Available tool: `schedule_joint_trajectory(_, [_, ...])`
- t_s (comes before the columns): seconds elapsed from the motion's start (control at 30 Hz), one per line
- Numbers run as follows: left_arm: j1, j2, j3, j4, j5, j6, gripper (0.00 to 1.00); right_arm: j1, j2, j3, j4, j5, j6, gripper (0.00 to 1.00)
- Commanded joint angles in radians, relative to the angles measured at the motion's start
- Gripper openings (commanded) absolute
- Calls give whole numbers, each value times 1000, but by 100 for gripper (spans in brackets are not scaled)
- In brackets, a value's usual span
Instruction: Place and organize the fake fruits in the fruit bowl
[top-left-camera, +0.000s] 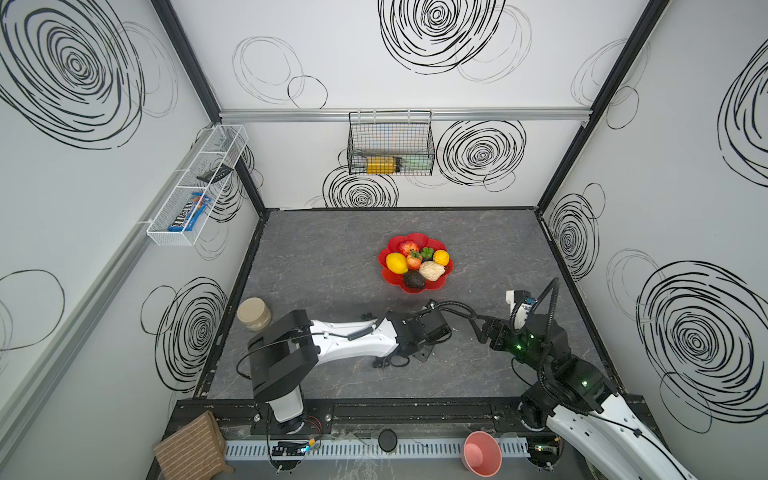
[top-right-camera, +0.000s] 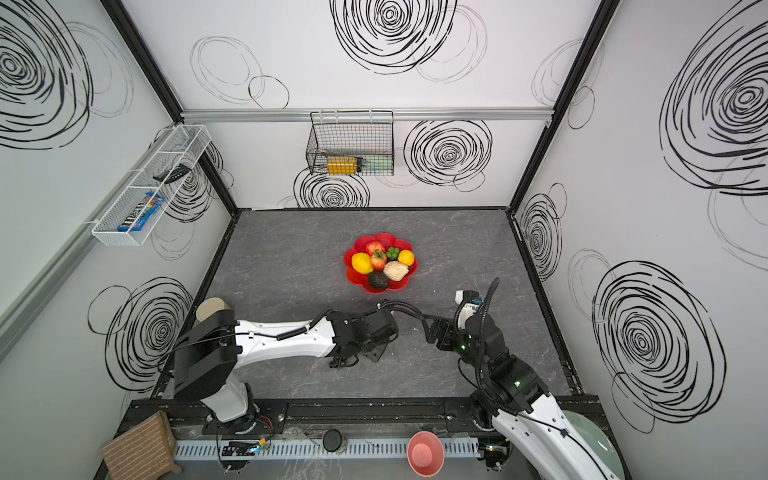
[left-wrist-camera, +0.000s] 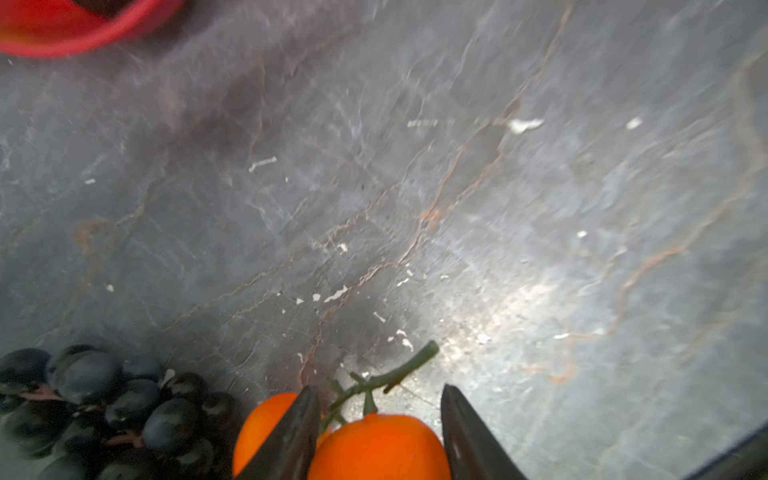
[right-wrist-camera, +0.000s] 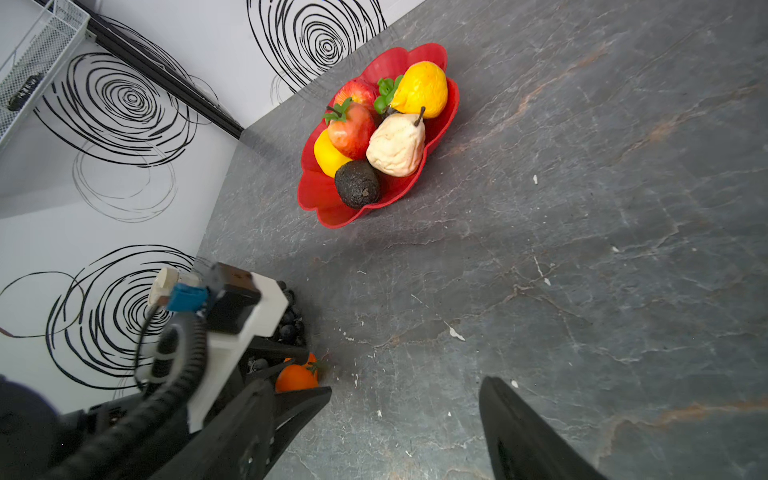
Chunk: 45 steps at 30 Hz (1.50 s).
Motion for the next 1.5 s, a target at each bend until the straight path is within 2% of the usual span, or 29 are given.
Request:
schedule_joint_trajectory(0.0, [9, -76, -44, 109, 47, -3, 51, 5, 44, -5, 48, -11, 12, 82])
schedule_joint_trajectory(0.17, [33, -222, -186, 276, 110, -20, 52, 4, 163, 22, 44, -34, 2, 82])
schedule_joint_trajectory(0.3, [76, -340, -319, 441, 208, -27, 52, 6, 265, 39, 58, -86, 10, 81])
schedule_joint_trajectory(0.5, [109, -428, -448, 614, 319, -34, 52, 17, 358, 21, 143, -189, 75, 80])
schedule_joint_trajectory(0.57, [124, -449, -479, 630, 331, -38, 52, 33, 380, 13, 157, -189, 103, 79])
schedule_joint_trajectory(0.7, [125, -489, -519, 588, 281, -45, 59, 100, 426, 6, 178, -151, 142, 78])
schedule_joint_trajectory(0.87, [125, -545, -579, 550, 236, -100, 61, 275, 524, 67, 160, -46, 169, 74])
schedule_joint_trajectory(1.0, [145, -650, -642, 585, 214, -117, 63, 418, 638, 129, 170, -33, 248, 68])
schedule_joint_trajectory(1.1, [162, -743, -664, 567, 156, -97, 63, 524, 734, 195, 154, 0, 287, 65])
schedule_joint_trajectory(1.33, [314, -1061, -757, 443, 39, -102, 71, 677, 934, 345, 97, 39, 326, 61])
schedule_joint_trajectory(1.47, [401, -1204, -781, 360, 29, -83, 76, 703, 1002, 398, 46, 23, 326, 59])
